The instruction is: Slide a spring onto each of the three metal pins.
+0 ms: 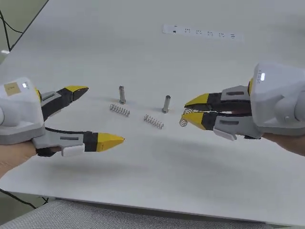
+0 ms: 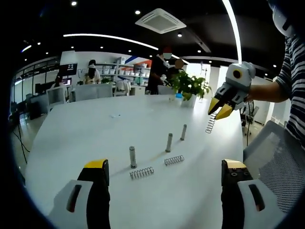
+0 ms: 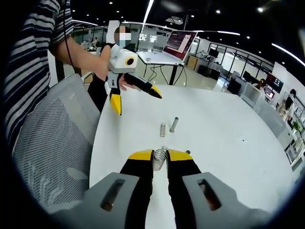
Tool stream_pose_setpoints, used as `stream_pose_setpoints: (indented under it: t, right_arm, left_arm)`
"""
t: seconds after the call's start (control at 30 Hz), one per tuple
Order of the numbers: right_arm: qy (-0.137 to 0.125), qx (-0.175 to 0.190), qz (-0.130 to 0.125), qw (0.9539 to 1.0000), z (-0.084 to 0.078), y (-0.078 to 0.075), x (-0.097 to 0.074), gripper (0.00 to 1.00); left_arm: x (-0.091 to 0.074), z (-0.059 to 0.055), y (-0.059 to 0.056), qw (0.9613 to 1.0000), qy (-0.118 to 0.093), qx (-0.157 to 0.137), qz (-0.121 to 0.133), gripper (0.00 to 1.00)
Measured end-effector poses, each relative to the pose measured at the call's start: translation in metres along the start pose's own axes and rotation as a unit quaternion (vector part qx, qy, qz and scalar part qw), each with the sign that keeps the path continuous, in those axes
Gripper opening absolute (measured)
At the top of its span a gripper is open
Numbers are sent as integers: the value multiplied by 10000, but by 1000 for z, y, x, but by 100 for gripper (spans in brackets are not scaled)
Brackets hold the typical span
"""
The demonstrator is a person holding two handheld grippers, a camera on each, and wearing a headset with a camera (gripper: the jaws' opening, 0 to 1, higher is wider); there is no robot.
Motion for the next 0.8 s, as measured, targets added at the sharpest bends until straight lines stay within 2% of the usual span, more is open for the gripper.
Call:
stream_pose_setpoints:
  t: [0.23,0.43,0.67,0.73,0.8]
  right_arm:
    - [108,72,-82,9999,-13,-6,-1,12]
    - [307,295,-203,9989,-37,-14,0,12]
    - [374,572,-510,9964,-53,-28,-8,12]
    - [381,597,-579,9958,-55,-31,-10,12]
    - [399,601,-687,9950,-56,-36,-12,12]
  left_arm:
    - [-3,2,4,9999,-65,-45,102,97]
    - [-4,3,5,9998,-120,-74,117,97]
    - [-8,5,6,9995,-263,-114,154,97]
    - [-9,8,6,9990,-396,-152,139,97]
    - [-9,7,6,9991,-364,-154,145,97]
Point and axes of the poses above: the centre of the closed fingertips' face, and the gripper's own axes: x roughly forward along the fingers, y roughly to its left, z roughly out of its top, the point moved 2 cm from there along -x, roughly backward along the fingers, and after that the axes turned 1 degree about -x, right-handed, at the moved point
